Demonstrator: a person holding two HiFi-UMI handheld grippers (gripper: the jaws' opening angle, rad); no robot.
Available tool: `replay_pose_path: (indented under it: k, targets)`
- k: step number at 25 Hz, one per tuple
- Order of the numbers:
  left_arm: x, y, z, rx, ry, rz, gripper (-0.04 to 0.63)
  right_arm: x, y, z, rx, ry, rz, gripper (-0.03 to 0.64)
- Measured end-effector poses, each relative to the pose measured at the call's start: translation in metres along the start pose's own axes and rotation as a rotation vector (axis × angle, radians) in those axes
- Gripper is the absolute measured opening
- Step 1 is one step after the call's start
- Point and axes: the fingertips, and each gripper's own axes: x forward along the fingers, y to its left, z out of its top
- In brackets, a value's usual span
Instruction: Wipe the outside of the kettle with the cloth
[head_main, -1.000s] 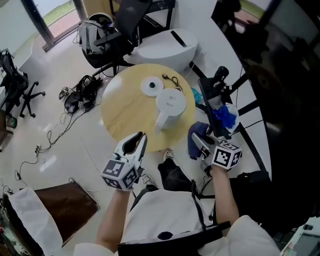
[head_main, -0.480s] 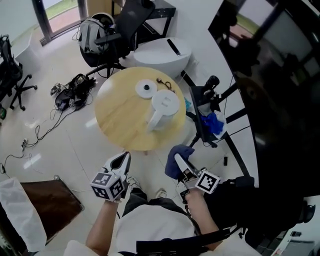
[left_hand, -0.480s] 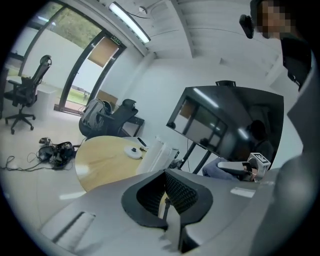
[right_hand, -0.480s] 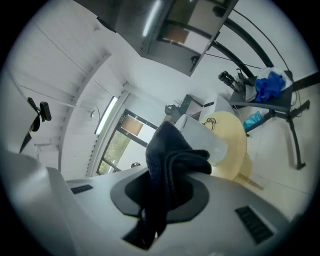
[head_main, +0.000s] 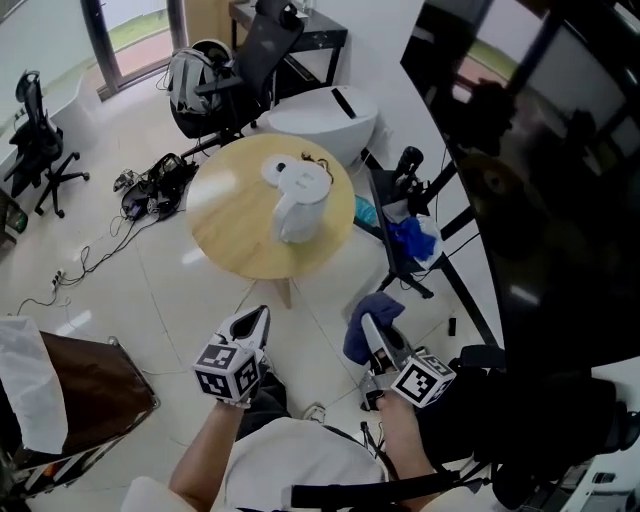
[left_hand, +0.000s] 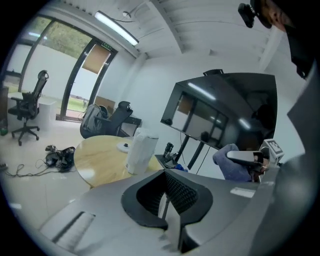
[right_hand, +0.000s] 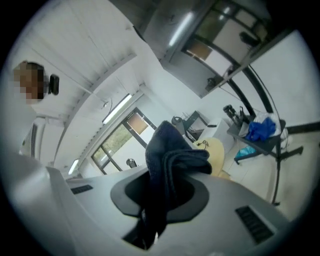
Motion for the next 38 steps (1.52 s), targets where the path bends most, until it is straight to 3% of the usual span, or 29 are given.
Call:
replay_pose_path:
  k: [6, 10, 18, 25, 31, 38]
  targets:
    - [-0.045, -0.066, -0.015, 0.105, -0.04, 0.108, 0.002, -0.067, 0.007, -0.014, -0.347, 0.052, -0.04, 0.066]
    - [-0.08, -0.101, -0.018, 0.134, -0.071, 0.137, 0.002, -0.086, 0.025, -0.025, -0.465, 0.085, -0.039, 0.066]
    - [-0.104, -0.108, -0.028, 0.115, -0.092, 0.143, 0.002, -0.104, 0.04, -0.047, -0.474, 0.109, -0.063, 0.064]
    - [-0.114, -0.111, -0.015, 0.133, -0.103, 0.082, 0.002, -0.1, 0.081, -0.06, -0.518, 0.107, -0.083, 0.064]
    - [-0.115, -0.106, -0.012, 0.13, -0.112, 0.021, 0.002, -0.093, 0.089, -0.069, -0.507, 0.097, -0.106, 0.064]
    - [-0.123, -0.09, 0.002, 0.121, -0.13, 0.008, 0.002, -0.08, 0.108, -0.076, -0.514, 0.095, -0.108, 0.064]
